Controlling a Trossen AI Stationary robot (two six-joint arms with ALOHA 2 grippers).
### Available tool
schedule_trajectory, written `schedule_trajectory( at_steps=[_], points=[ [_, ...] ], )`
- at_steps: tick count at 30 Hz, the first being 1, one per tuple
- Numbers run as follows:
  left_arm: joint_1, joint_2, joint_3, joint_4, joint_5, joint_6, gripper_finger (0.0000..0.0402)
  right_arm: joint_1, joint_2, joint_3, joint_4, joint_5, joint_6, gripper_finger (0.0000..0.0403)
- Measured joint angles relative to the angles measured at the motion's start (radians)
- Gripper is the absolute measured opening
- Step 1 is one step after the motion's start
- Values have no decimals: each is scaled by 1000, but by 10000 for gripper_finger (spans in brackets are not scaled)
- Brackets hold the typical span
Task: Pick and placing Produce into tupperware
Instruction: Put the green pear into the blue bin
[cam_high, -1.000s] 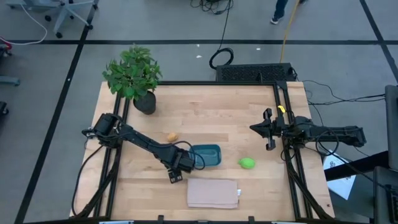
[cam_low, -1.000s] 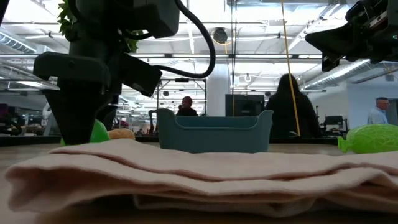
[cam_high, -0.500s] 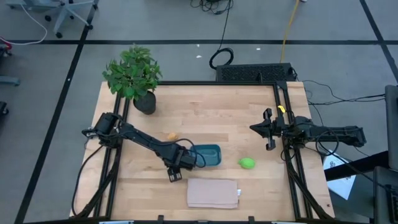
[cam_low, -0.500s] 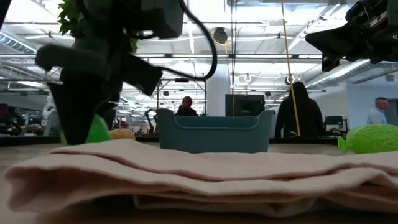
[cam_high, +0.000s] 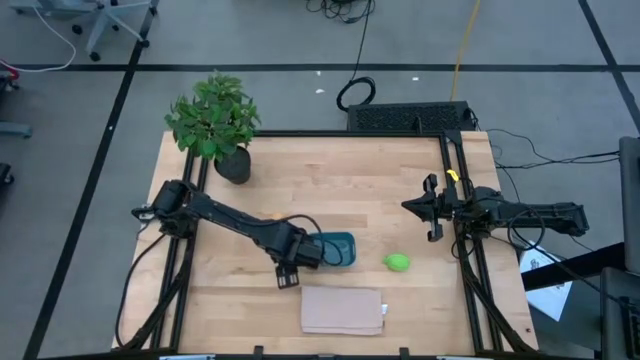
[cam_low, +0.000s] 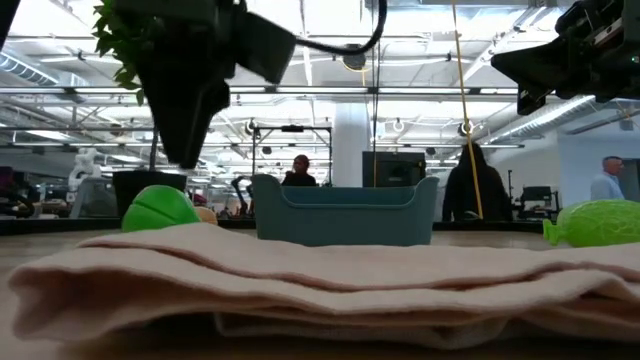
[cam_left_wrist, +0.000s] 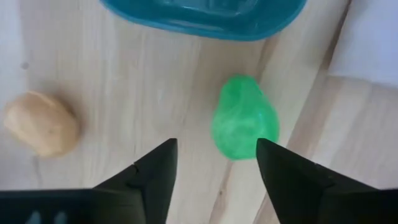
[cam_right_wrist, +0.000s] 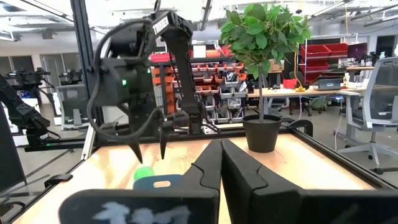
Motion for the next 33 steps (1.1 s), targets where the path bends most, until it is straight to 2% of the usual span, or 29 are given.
schedule_trajectory(
  at_steps=[8, 13, 18, 28, 33],
  points=[
    [-1, 0, 31, 0, 4, 12, 161, 0, 0, 0, 0, 0, 0, 0],
    [-10, 0, 31, 7, 20, 24, 166, 0, 0, 0, 0, 0, 0, 0],
    [-20, 0, 31, 40, 35, -21, 217, 0, 0, 0, 0, 0, 0, 0],
    [-39, 0, -2, 60, -13, 16, 378, 0, 0, 0, -1, 0, 20, 0],
    [-54, 0, -7, 60, -101, 98, 398, 0, 0, 0, -2, 0, 22, 0]
  ],
)
